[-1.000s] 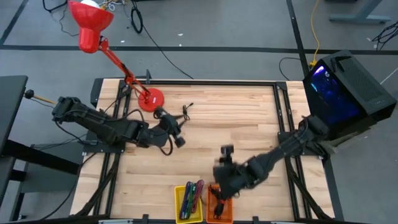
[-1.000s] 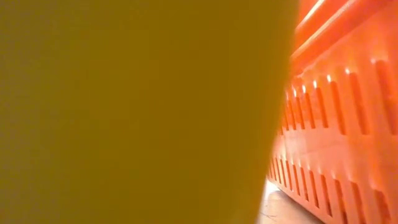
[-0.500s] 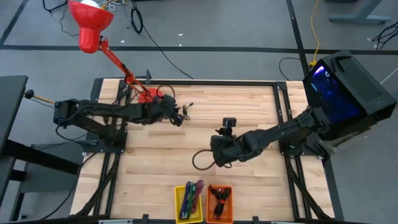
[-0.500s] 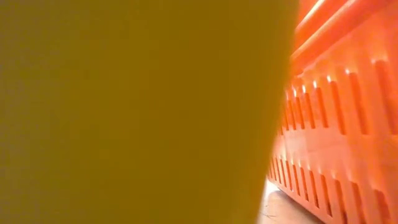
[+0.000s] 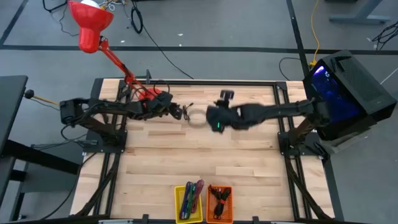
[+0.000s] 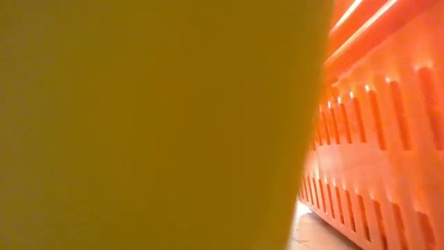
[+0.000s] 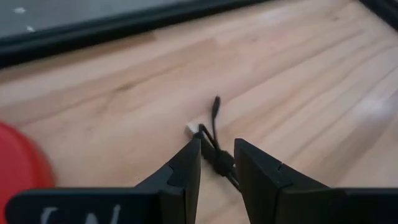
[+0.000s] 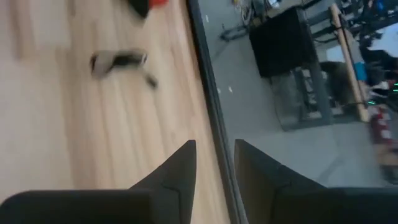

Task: Pick & Place USB Port
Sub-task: Put the black USB cable into the orange bin

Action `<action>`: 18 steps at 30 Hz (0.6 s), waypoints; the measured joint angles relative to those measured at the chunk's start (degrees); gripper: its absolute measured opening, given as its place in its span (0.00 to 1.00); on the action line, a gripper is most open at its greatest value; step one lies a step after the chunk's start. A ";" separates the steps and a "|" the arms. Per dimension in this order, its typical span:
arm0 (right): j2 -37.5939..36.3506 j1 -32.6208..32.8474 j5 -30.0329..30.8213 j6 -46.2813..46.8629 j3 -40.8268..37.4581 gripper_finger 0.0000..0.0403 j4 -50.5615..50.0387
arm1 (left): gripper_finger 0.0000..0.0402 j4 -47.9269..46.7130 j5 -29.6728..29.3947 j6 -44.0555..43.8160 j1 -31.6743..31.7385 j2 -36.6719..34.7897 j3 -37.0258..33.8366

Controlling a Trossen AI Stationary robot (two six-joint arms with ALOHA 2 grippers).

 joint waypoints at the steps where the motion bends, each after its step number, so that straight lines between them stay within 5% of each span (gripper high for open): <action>1: -0.59 -1.71 -1.76 -1.75 0.00 0.28 2.56 | 0.26 1.14 0.67 -0.02 0.06 1.32 0.00; 9: -4.78 -12.80 -20.01 -1.68 0.00 0.28 12.20 | 0.26 9.60 3.72 -1.84 0.43 11.06 0.07; 18: -4.62 -13.46 -23.21 -1.91 0.00 0.28 12.05 | 0.26 15.53 9.53 -5.96 2.49 18.31 0.11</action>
